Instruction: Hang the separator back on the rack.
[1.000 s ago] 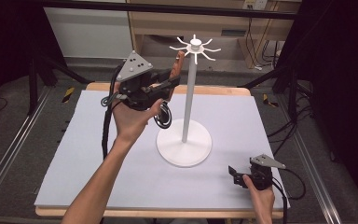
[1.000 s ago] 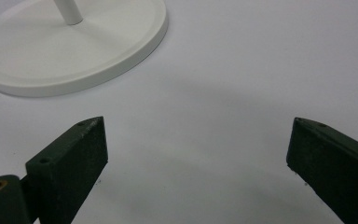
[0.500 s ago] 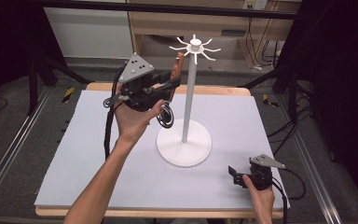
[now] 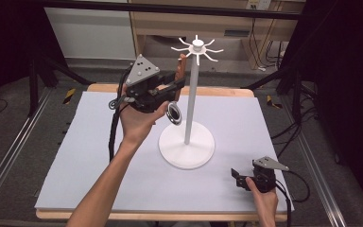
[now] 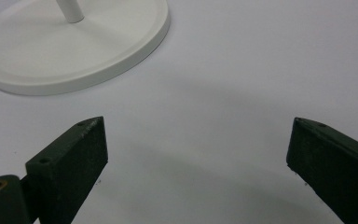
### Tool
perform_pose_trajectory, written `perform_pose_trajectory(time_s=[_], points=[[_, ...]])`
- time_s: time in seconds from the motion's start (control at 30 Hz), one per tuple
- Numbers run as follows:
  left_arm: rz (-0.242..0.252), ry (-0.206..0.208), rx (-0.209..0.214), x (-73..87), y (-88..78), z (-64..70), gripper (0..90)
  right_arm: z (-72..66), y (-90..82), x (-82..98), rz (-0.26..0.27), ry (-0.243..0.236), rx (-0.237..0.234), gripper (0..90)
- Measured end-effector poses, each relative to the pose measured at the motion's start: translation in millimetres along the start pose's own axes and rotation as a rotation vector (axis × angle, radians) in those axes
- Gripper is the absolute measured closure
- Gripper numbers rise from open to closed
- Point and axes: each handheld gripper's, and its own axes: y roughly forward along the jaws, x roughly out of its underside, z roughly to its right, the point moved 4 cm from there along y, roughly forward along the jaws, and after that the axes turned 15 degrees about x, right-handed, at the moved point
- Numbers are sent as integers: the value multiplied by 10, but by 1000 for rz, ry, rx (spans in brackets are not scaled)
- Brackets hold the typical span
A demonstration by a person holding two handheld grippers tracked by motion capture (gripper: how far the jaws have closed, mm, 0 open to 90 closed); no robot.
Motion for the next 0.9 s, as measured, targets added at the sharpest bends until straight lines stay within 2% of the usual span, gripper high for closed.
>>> perform_pose_trajectory(time_s=[0.47,0.7,0.9], points=[[-9,1,-16,34,2,-38,617,-2,-2,0,-2,2,-3,57],[-12,8,-11,95,-81,-34,589,-2,-2,0,-2,2,-2,57],[-24,-1,-5,219,-199,-48,556,4,0,-1,0,1,2,57]])
